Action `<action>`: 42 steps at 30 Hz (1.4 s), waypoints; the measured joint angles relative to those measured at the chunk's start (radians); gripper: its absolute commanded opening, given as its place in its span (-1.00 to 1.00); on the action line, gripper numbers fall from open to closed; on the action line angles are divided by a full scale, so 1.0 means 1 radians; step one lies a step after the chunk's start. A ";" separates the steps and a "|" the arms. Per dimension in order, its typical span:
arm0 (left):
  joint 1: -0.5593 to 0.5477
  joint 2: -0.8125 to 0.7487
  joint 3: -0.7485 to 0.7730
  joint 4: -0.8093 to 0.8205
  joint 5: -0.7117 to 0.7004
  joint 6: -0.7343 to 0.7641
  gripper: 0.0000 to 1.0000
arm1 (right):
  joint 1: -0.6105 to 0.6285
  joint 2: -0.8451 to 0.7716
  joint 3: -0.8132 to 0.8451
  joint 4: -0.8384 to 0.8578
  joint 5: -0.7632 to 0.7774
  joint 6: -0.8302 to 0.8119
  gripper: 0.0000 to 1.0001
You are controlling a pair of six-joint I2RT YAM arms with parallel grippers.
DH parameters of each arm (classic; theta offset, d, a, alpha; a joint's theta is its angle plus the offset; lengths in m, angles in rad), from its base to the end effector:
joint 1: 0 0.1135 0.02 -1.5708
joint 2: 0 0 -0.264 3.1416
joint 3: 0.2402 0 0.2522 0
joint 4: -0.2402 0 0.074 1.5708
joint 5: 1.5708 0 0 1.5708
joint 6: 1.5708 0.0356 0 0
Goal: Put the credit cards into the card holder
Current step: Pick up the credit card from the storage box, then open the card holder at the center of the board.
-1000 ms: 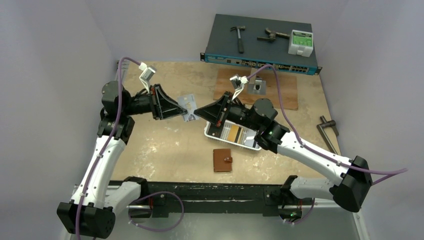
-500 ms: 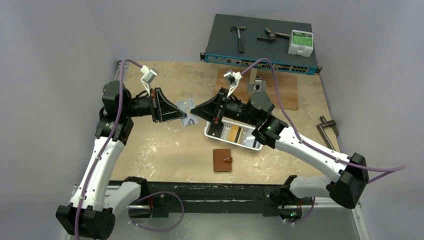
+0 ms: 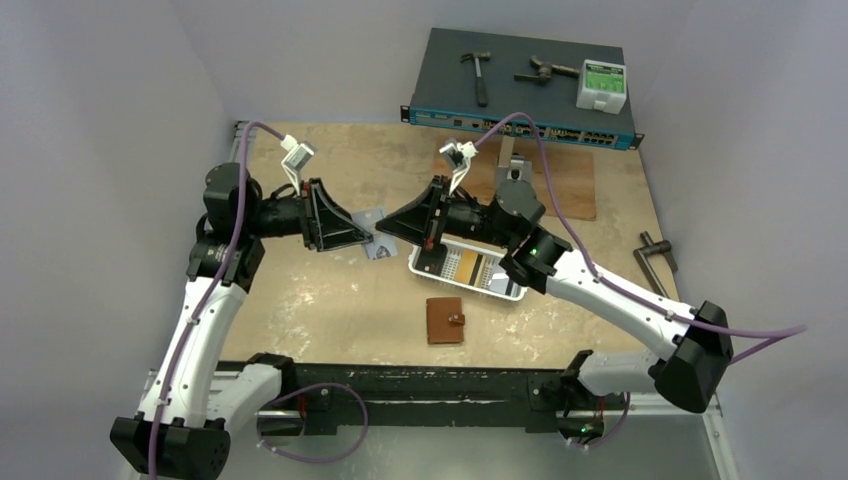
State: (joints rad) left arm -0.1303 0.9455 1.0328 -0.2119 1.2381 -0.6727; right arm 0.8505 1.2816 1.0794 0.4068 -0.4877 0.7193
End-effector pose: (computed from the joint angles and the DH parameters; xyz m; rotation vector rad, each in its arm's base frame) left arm 0.1833 -0.0580 0.3980 0.5408 1.8112 -1.6013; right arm 0.1853 0.2365 0.3975 -0.5678 1.4979 1.6001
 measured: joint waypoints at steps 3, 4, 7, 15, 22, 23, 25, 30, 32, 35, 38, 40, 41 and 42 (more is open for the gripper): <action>-0.001 0.005 0.027 -0.081 -0.025 0.069 0.10 | 0.002 -0.031 -0.014 -0.068 0.034 -0.010 -1.00; -0.001 0.006 0.038 -0.117 -0.039 0.098 0.12 | 0.002 -0.050 -0.021 -0.112 0.064 -0.021 -1.00; -0.003 0.014 0.072 -0.287 -0.106 0.275 0.18 | 0.001 -0.120 -0.063 -0.267 0.185 -0.053 -1.00; -0.333 -0.037 0.018 -0.659 -0.521 0.831 0.27 | 0.016 -0.195 -0.375 -0.533 0.423 -0.019 -1.00; -0.644 -0.080 -0.119 -0.659 -0.785 1.035 0.31 | 0.167 -0.100 -0.443 -0.701 0.591 0.047 -1.00; -0.679 -0.069 -0.136 -0.644 -0.815 1.051 0.31 | 0.184 -0.085 -0.433 -0.716 0.621 0.054 -1.00; -0.740 -0.052 -0.172 -0.609 -0.864 1.076 0.31 | 0.200 -0.063 -0.411 -0.746 0.669 0.066 -1.00; -0.906 -0.029 -0.251 -0.516 -0.958 1.149 0.32 | 0.209 -0.062 -0.376 -0.817 0.792 0.103 -1.00; -0.951 0.006 -0.259 -0.473 -0.977 1.173 0.31 | 0.209 -0.080 -0.376 -0.846 0.824 0.116 -1.00; -1.006 0.077 -0.269 -0.391 -1.006 1.207 0.31 | 0.210 -0.122 -0.376 -0.891 0.867 0.139 -1.00; -1.028 0.140 -0.274 -0.322 -1.030 1.234 0.30 | 0.210 -0.149 -0.381 -0.916 0.890 0.160 -1.00; -1.030 0.172 -0.274 -0.290 -1.042 1.244 0.30 | 0.210 -0.152 -0.396 -0.917 0.890 0.172 -1.00; -1.030 0.187 -0.274 -0.274 -1.049 1.250 0.30 | 0.210 -0.152 -0.408 -0.917 0.890 0.178 -1.00; -1.030 0.200 -0.274 -0.262 -1.056 1.257 0.29 | 0.210 -0.152 -0.421 -0.916 0.889 0.182 -1.00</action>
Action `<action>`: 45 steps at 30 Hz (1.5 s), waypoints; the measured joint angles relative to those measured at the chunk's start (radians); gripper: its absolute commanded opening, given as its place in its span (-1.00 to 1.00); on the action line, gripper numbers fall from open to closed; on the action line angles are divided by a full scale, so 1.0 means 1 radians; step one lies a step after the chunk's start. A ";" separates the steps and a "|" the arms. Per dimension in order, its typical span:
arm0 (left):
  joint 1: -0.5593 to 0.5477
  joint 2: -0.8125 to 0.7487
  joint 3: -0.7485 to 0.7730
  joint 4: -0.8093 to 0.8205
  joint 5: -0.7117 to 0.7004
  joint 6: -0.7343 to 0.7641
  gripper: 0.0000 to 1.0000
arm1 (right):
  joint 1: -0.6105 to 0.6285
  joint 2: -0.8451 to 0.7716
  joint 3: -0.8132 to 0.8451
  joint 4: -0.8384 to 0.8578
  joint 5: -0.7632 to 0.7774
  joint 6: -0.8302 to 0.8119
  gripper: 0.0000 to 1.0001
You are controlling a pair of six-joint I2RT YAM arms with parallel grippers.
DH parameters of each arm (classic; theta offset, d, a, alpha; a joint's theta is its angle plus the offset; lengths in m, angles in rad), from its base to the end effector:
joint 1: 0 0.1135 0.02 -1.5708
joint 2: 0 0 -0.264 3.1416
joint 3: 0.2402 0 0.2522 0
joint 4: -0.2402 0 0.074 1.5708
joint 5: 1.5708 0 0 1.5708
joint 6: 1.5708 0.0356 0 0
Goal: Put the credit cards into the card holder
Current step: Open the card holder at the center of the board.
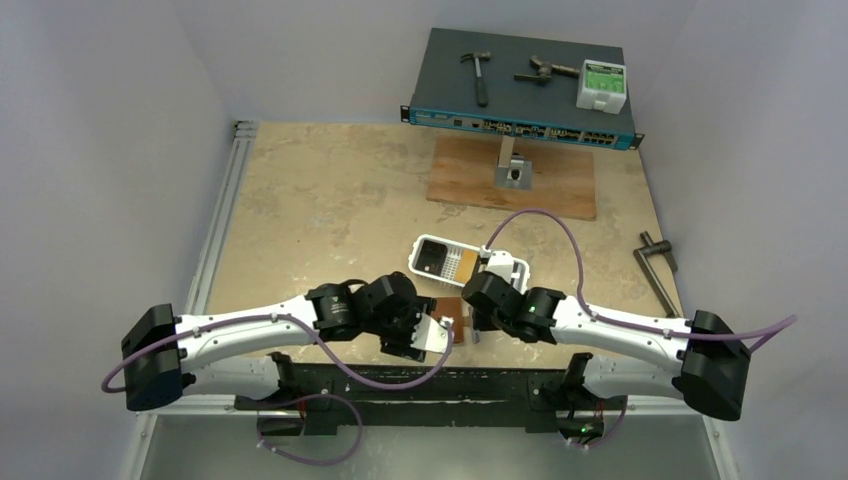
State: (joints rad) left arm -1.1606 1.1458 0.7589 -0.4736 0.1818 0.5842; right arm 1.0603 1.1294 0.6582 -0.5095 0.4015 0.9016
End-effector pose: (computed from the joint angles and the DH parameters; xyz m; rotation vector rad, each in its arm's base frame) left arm 0.0865 -0.2151 0.2345 1.9446 1.5236 -0.4760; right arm 0.1158 0.1783 0.2057 -0.0435 2.4722 0.3440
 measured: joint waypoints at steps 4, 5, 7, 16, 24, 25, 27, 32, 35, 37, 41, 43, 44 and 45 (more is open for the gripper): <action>0.000 0.047 0.001 0.033 -0.022 0.009 0.27 | 0.000 0.000 -0.041 0.002 -0.004 0.012 -1.00; 0.000 0.061 0.003 0.039 -0.029 0.009 0.26 | 0.000 0.000 -0.047 0.006 -0.005 0.015 -1.00; 0.000 0.085 0.011 0.041 -0.040 0.003 0.25 | 0.000 -0.002 -0.060 0.023 -0.012 0.016 -1.00; 0.000 0.134 0.160 -0.043 -0.111 -0.256 0.37 | -0.003 -0.144 -0.219 0.191 -0.083 0.022 -1.00; 0.015 0.148 0.181 -0.100 -0.152 -0.445 0.41 | -0.060 -0.203 -0.317 0.320 -0.170 0.041 -1.00; 0.027 0.161 0.191 -0.118 -0.150 -0.456 0.41 | -0.063 -0.207 -0.323 0.331 -0.176 0.041 -1.00; 0.085 0.209 0.235 -0.170 -0.124 -0.490 0.41 | -0.072 -0.217 -0.340 0.361 -0.193 0.041 -1.00; 0.181 0.229 0.253 -0.190 -0.100 -0.544 0.41 | -0.095 -0.229 -0.380 0.428 -0.241 0.038 -1.00; 0.177 0.222 0.233 -0.189 -0.062 -0.569 0.41 | -0.104 -0.229 -0.389 0.460 -0.265 0.035 -1.00; 0.175 0.222 0.222 -0.207 -0.039 -0.559 0.38 | -0.106 -0.227 -0.389 0.479 -0.271 0.032 -1.00; 0.187 0.266 0.247 -0.268 0.000 -0.436 0.30 | -0.108 -0.217 -0.393 0.520 -0.290 0.032 -1.00; 0.210 0.298 0.249 -0.269 0.005 -0.351 0.29 | -0.108 -0.209 -0.399 0.533 -0.292 0.033 -1.00; 0.219 0.309 0.245 -0.266 0.004 -0.315 0.29 | -0.109 -0.204 -0.401 0.536 -0.293 0.033 -1.00; 0.229 0.314 0.231 -0.249 0.000 -0.278 0.29 | -0.110 -0.199 -0.401 0.536 -0.294 0.033 -1.00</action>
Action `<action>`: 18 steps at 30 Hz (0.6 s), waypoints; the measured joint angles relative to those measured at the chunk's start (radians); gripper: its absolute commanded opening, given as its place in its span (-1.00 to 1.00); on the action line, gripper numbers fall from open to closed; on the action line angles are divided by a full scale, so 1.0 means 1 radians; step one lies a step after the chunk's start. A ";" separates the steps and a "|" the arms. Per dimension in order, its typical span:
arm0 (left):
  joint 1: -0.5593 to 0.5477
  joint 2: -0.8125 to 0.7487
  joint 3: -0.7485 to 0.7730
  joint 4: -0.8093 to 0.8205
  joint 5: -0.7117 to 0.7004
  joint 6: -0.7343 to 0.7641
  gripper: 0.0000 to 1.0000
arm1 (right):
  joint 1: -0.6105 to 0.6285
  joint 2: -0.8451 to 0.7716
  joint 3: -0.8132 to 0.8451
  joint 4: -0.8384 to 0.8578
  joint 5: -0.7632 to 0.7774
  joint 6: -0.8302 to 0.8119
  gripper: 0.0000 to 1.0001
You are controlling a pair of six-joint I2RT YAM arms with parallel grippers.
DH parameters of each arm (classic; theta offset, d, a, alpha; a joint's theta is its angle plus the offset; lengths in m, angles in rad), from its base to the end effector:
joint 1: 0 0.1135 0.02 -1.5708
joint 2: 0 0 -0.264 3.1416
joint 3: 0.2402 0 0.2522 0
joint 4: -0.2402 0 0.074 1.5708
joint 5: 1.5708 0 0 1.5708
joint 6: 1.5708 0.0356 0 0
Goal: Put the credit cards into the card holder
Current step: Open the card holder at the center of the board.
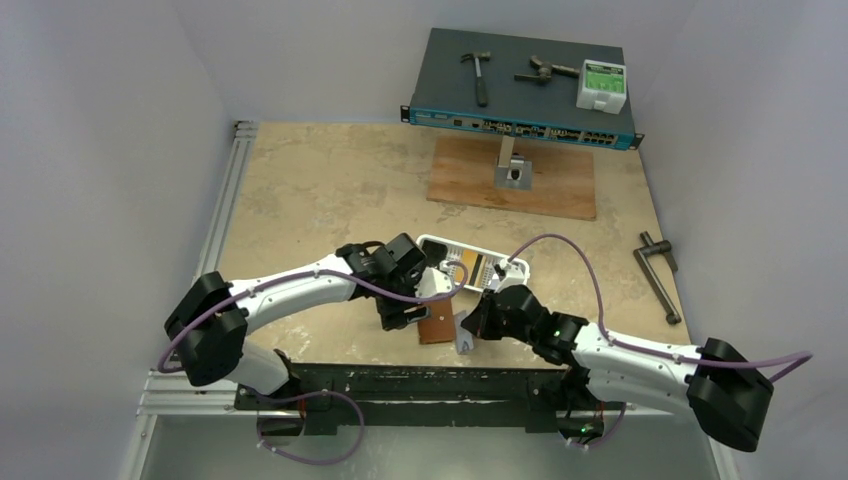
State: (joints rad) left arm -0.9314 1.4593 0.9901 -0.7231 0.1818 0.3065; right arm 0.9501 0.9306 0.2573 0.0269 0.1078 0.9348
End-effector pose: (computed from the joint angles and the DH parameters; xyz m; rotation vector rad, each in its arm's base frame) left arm 0.1598 -0.2257 0.2173 1.6695 2.2592 -0.4090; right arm 0.1070 0.1430 0.1535 0.0456 2.3720 0.8806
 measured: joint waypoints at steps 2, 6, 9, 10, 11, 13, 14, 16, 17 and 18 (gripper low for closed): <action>0.010 -0.001 -0.042 0.035 -0.009 0.060 0.29 | -0.002 0.006 0.000 0.002 -0.001 0.000 -1.00; 0.008 0.008 -0.095 0.059 -0.020 0.120 0.27 | -0.002 0.006 0.000 0.008 -0.006 0.000 -1.00; 0.008 0.032 -0.098 0.098 -0.025 0.137 0.22 | -0.002 0.006 0.000 0.027 -0.021 0.002 -1.00; 0.008 0.041 -0.097 0.113 -0.026 0.141 0.21 | -0.002 0.006 0.000 0.036 -0.024 0.004 -1.00; 0.008 0.048 -0.096 0.121 -0.027 0.142 0.21 | -0.002 0.006 0.000 0.048 -0.029 0.007 -1.00; 0.008 0.072 -0.088 0.137 -0.030 0.143 0.19 | -0.002 0.006 0.000 0.072 -0.043 0.009 -1.00; 0.008 0.085 -0.082 0.142 -0.031 0.144 0.18 | -0.002 0.006 0.000 0.082 -0.049 0.009 -1.00; 0.008 0.103 -0.073 0.145 -0.032 0.147 0.15 | -0.002 0.006 0.000 0.104 -0.057 0.010 -1.00; 0.009 0.110 -0.068 0.148 -0.032 0.150 0.15 | -0.002 0.006 0.000 0.113 -0.061 0.011 -1.00; 0.009 0.112 -0.066 0.150 -0.032 0.150 0.14 | -0.002 0.006 0.000 0.119 -0.067 0.011 -1.00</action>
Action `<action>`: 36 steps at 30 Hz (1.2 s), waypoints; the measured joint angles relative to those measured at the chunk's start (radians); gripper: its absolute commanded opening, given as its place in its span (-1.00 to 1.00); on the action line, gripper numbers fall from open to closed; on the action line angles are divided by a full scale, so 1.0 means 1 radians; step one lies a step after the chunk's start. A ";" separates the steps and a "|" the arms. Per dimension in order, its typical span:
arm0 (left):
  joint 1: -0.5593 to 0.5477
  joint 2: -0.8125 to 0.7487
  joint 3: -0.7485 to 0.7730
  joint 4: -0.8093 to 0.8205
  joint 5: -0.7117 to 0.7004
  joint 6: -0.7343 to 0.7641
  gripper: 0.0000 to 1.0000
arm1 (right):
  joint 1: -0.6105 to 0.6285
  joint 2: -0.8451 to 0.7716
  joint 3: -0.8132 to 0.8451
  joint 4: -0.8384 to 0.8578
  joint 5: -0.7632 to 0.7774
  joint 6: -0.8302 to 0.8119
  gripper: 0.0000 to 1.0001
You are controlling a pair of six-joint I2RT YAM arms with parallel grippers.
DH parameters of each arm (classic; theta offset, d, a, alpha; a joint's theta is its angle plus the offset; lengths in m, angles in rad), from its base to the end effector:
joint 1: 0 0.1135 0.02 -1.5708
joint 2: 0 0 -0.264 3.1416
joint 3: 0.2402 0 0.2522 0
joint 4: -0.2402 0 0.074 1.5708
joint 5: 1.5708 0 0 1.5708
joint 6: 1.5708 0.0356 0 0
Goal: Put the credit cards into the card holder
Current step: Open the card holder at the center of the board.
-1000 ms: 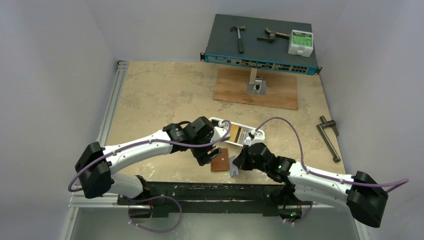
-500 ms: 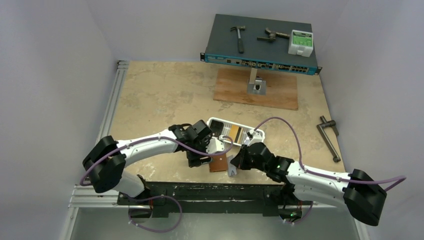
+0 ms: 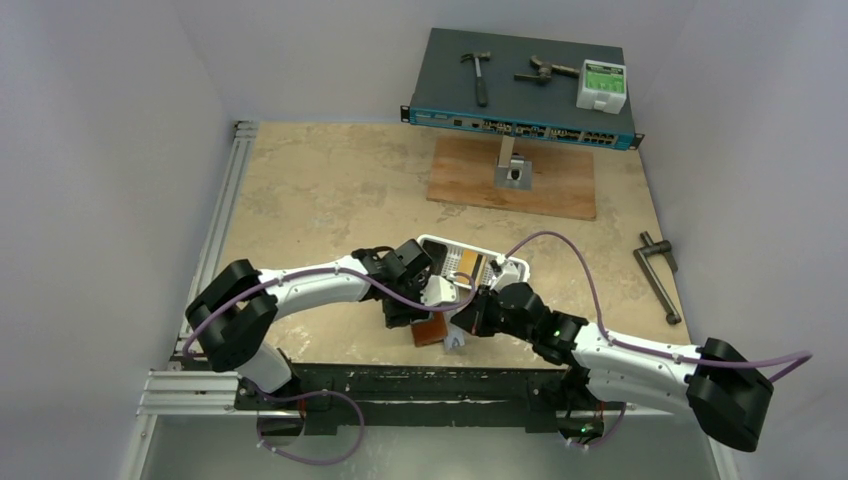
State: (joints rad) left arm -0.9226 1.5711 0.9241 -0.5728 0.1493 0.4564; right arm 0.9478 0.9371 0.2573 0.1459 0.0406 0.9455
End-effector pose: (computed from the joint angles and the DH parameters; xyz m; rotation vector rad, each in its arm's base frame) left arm 0.1704 -0.2338 0.1752 1.8209 2.1498 -0.3204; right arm 0.1098 0.1504 0.1632 0.0240 2.3008 1.0378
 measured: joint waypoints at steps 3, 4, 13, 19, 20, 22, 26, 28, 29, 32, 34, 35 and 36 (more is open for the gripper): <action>0.003 -0.001 0.002 0.008 0.005 0.000 0.13 | 0.000 0.008 0.000 0.021 -0.011 0.000 -1.00; 0.005 -0.002 0.002 0.010 0.010 0.000 0.13 | 0.000 0.011 0.000 0.029 -0.014 0.000 -1.00; 0.079 -0.055 0.093 -0.058 0.149 -0.064 0.29 | 0.000 0.053 0.017 0.089 -0.056 -0.019 -1.00; 0.225 -0.089 0.181 -0.090 0.276 -0.239 0.41 | 0.000 0.099 0.053 0.126 -0.079 -0.030 -1.00; 0.240 -0.092 0.184 -0.092 0.285 -0.271 0.42 | 0.000 0.099 0.054 0.131 -0.084 -0.031 -1.00; 0.254 -0.095 0.184 -0.102 0.293 -0.336 0.42 | 0.000 0.099 0.055 0.139 -0.090 -0.031 -1.00; 0.255 -0.095 0.183 -0.117 0.285 -0.457 0.42 | 0.000 0.106 0.060 0.150 -0.109 -0.031 -1.00; 0.259 -0.095 0.183 -0.132 0.277 -0.518 0.43 | 0.000 0.111 0.065 0.154 -0.118 -0.031 -1.00; 0.262 -0.095 0.183 -0.137 0.273 -0.535 0.44 | 0.000 0.115 0.069 0.156 -0.122 -0.032 -1.00; 0.274 -0.095 0.183 -0.161 0.266 -0.599 0.48 | 0.000 0.135 0.091 0.166 -0.142 -0.039 -1.00; 0.276 -0.095 0.181 -0.171 0.267 -0.629 0.49 | 0.003 0.147 0.108 0.169 -0.148 -0.045 -1.00; 0.276 -0.096 0.176 -0.172 0.267 -0.640 0.49 | 0.006 0.154 0.117 0.171 -0.150 -0.048 -1.00; 0.276 -0.098 0.168 -0.172 0.267 -0.656 0.49 | 0.011 0.163 0.126 0.176 -0.154 -0.050 -1.00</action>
State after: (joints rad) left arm -0.6464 1.4727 1.0920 -0.7452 0.4160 -0.1993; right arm 0.9592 1.0996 0.3828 0.3218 -0.1131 0.8951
